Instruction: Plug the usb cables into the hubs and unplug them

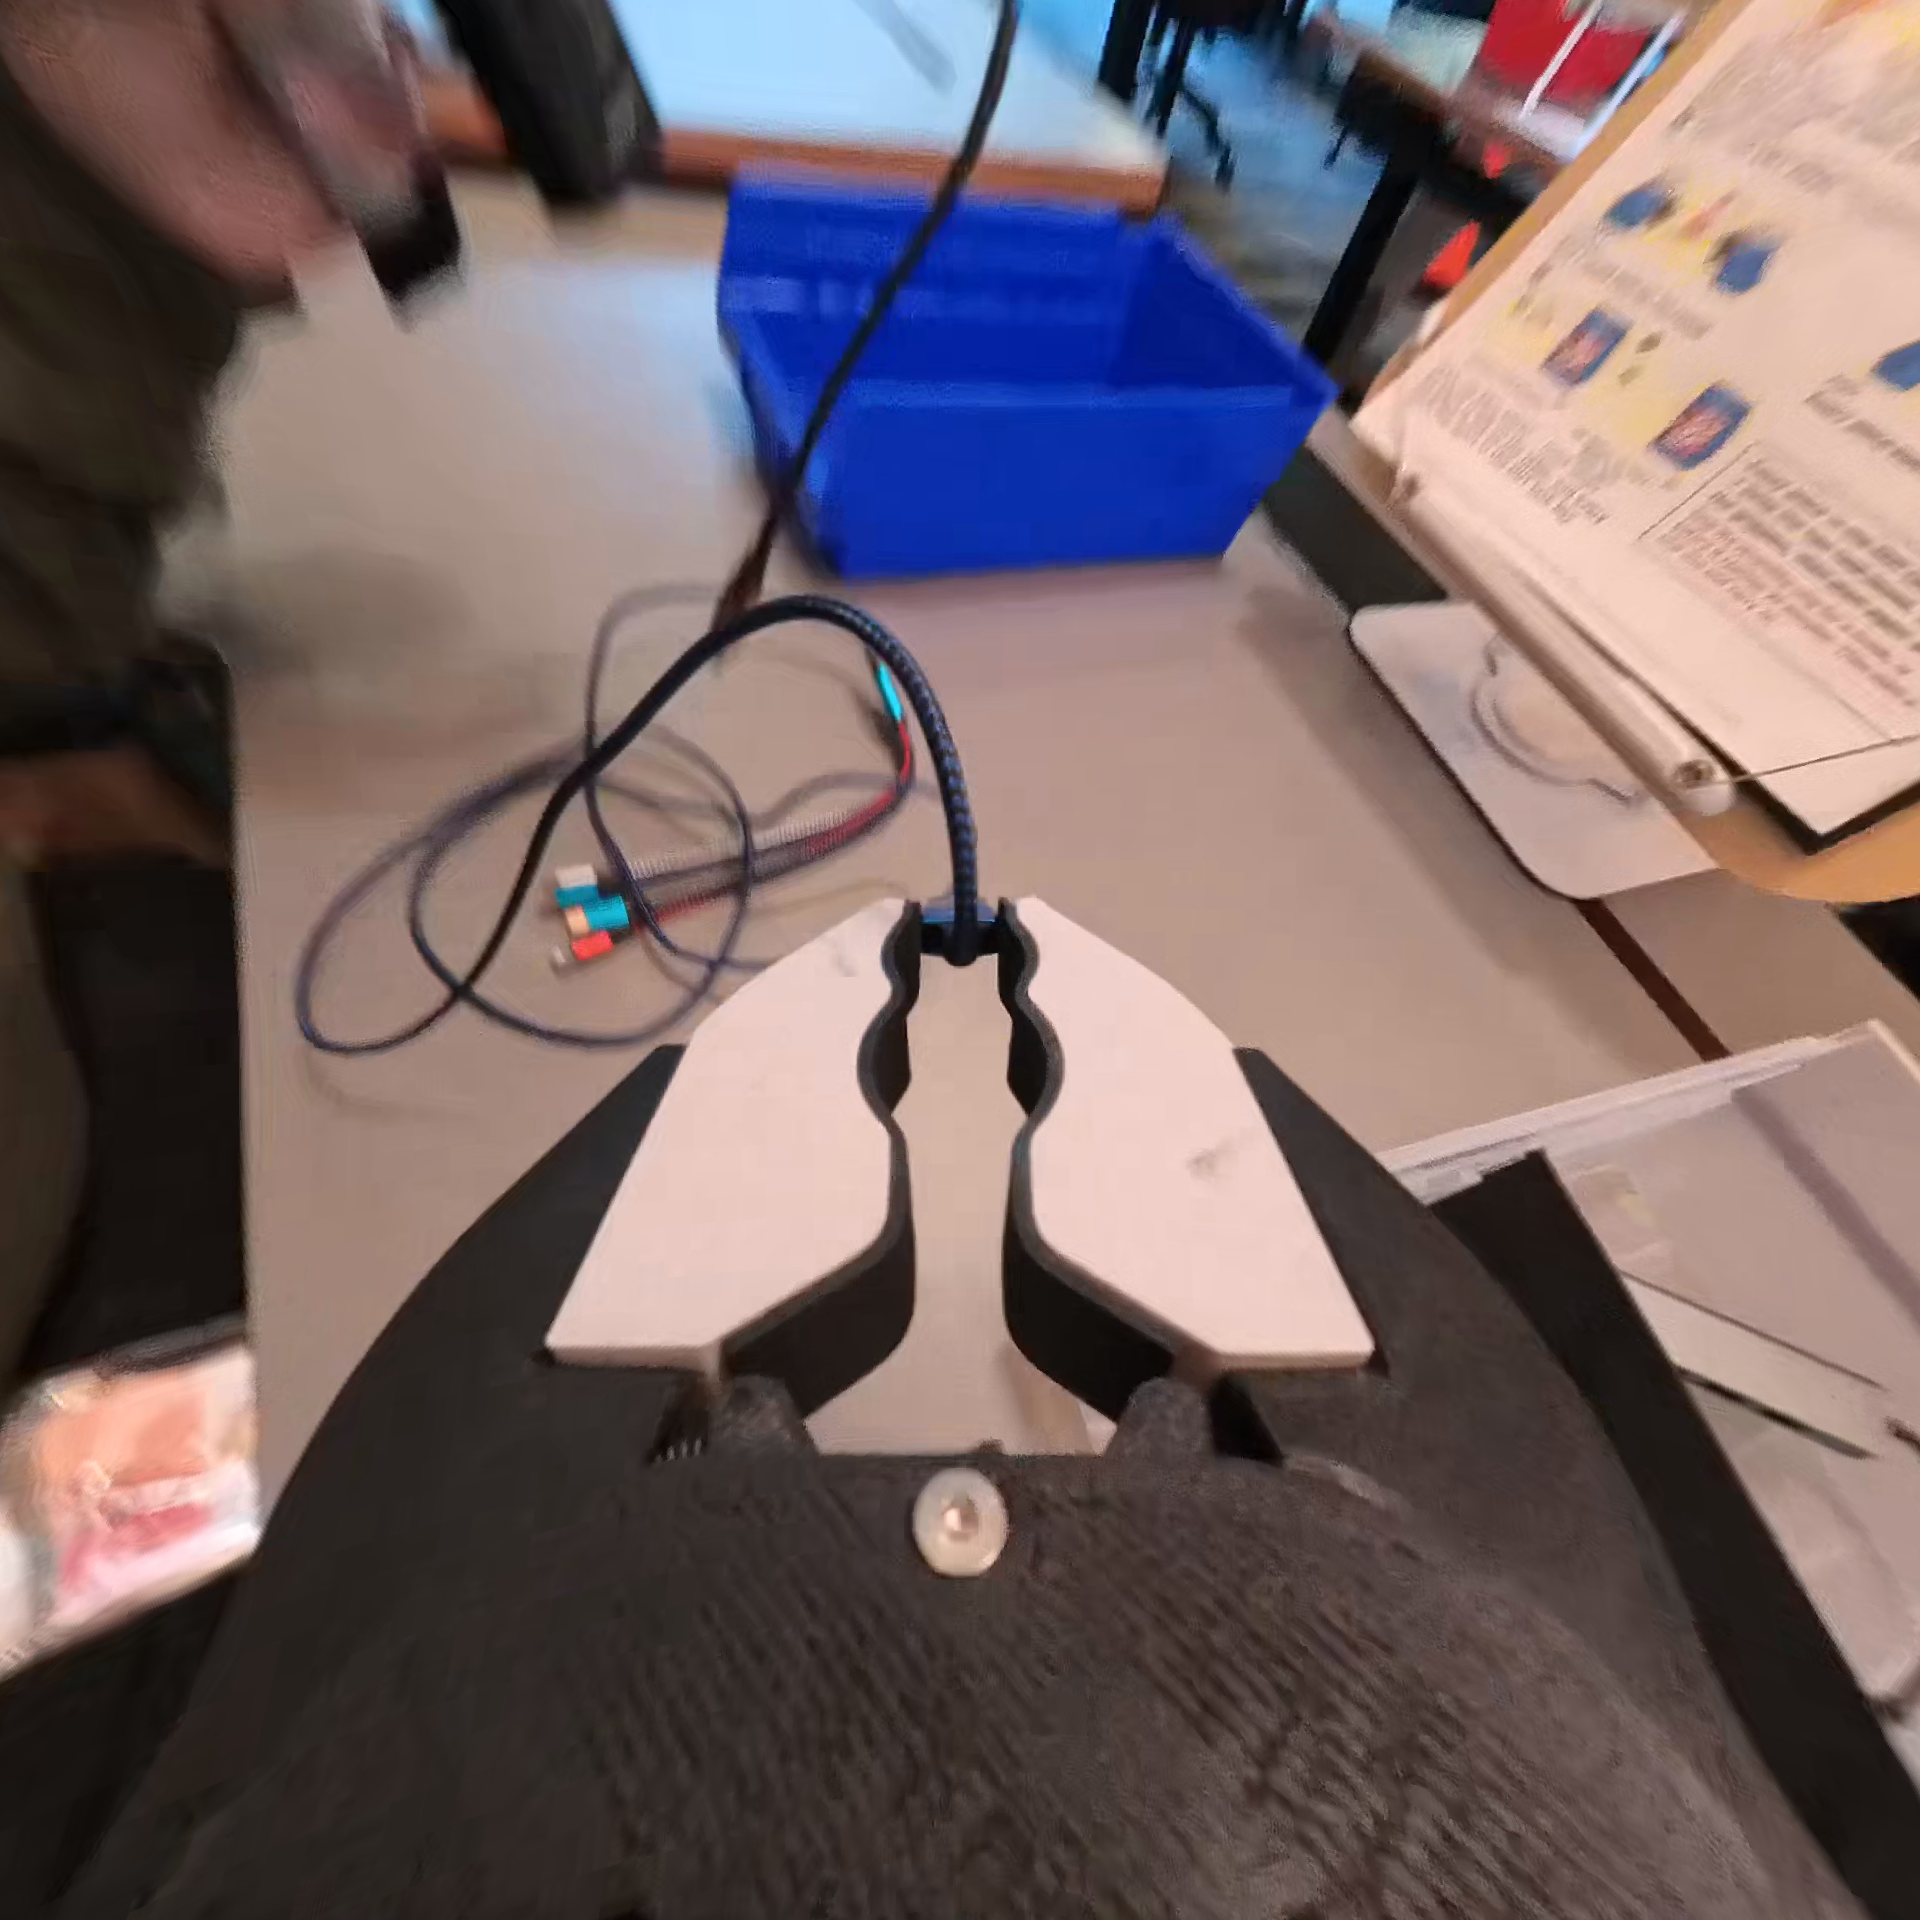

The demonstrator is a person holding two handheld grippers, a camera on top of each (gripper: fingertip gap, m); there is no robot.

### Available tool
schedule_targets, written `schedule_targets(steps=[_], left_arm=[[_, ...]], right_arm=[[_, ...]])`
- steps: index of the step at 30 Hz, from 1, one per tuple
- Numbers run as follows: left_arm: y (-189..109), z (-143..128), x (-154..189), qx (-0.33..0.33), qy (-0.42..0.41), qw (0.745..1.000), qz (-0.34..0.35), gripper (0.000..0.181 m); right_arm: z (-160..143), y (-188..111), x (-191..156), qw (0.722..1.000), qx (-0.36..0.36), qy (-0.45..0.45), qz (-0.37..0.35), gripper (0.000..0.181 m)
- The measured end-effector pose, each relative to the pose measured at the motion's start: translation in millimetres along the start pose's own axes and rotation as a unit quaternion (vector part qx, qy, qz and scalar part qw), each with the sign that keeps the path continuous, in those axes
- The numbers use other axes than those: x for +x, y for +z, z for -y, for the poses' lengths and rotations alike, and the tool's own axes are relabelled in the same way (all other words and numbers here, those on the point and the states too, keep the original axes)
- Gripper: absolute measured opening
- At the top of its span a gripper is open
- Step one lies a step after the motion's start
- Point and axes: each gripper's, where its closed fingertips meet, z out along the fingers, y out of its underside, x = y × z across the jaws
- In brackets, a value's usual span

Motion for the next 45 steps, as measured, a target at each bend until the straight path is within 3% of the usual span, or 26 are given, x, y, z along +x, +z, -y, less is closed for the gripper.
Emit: schedule_targets(steps=[1,6,11,15,20,26,32,38,40,43,45], left_arm=[[-4,10,-7,0.011,0.001,1.0,0.02,0.063],[-28,56,-27,0.065,0.005,0.996,0.068,0.059],[-39,62,-37,0.049,0.02,0.996,0.078,0.06],[-39,57,-40,0.038,0.014,0.997,0.069,0.059],[-35,50,-37,0.026,0.014,0.998,0.055,0.059],[-35,45,-41,0.026,-0.002,0.998,0.049,0.059],[-37,41,-46,0.025,-0.015,0.999,0.044,0.059],[-40,40,-51,0.023,-0.017,0.998,0.048,0.059],[-42,41,-54,0.023,-0.015,0.998,0.054,0.059],[-45,42,-58,0.029,-0.025,0.998,0.054,0.059],[-45,41,-59,0.034,-0.038,0.997,0.052,0.059]], right_arm=[[-9,10,-7,0.999,-0.028,-0.027,0.002,0.014],[-22,71,-42,0.996,-0.069,-0.015,0.048,0.014],[-12,105,-76,0.982,-0.084,-0.117,0.12,0.014],[-19,123,-105,0.945,-0.139,-0.197,0.221,0.014],[-41,148,-100,0.887,-0.208,-0.346,0.223,0.016],[-56,161,-99,0.838,-0.241,-0.425,0.242,0.048],[-44,165,-108,0.824,-0.21,-0.437,0.294,0.056],[-50,155,-98,0.776,-0.286,-0.45,0.336,0.052],[-37,147,-98,0.788,-0.274,-0.436,0.338,0.06],[-14,128,-118,0.831,-0.236,-0.308,0.399,0.081],[-12,125,-111,0.845,-0.251,-0.261,0.393,0.087]])
